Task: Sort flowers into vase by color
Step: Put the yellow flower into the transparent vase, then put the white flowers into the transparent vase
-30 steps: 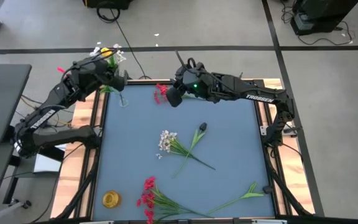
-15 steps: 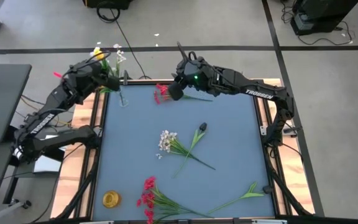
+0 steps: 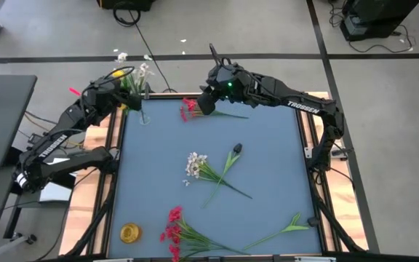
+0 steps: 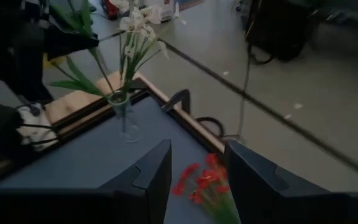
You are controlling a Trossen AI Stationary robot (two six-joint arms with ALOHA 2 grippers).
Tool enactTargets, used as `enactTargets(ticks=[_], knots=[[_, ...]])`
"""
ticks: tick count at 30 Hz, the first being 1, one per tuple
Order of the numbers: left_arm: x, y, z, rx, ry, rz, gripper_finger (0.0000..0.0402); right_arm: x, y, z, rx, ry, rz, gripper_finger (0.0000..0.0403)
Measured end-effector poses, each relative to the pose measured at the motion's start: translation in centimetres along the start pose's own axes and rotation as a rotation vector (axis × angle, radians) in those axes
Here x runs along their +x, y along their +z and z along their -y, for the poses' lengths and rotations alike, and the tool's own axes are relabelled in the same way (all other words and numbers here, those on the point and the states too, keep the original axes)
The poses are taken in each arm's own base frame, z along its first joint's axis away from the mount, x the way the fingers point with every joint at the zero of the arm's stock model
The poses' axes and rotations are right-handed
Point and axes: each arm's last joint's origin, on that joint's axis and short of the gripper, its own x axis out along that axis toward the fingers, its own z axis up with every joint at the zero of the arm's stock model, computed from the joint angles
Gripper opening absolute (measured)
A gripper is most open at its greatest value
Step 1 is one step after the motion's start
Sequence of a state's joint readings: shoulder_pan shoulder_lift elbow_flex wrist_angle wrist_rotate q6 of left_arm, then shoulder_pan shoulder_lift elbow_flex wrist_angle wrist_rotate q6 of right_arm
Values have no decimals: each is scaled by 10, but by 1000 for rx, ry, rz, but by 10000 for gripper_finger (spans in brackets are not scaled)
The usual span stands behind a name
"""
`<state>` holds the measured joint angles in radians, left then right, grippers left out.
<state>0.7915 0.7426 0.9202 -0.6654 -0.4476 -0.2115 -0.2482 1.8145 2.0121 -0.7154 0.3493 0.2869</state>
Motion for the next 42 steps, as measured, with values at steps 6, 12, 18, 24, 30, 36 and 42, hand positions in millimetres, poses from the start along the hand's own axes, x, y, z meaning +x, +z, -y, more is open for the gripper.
enactTargets(ticks=[6, 12, 18, 24, 30, 36, 42], knots=[[-16, 12, -11, 4, 58, -64, 181, 3, 0, 7, 67, 13, -22, 171], [-48, 39, -22, 81, 63, -61, 247, 3, 0, 9, 132, 5, -33, 173], [-82, 66, -31, 135, 53, -23, 271, 3, -10, 11, 210, -34, -120, 173], [-103, 86, -31, 200, -130, 19, 272, 18, -46, 0, 330, -29, -281, 173], [-103, 91, -16, 313, -566, 29, 252, 32, -94, -37, 371, 152, -392, 173], [-93, 95, -5, 398, -662, 32, 234, 39, -156, -72, 163, 276, -381, 173], [-77, 96, 6, 429, -686, -26, 232, 37, -217, -86, 90, 297, -393, 177]])
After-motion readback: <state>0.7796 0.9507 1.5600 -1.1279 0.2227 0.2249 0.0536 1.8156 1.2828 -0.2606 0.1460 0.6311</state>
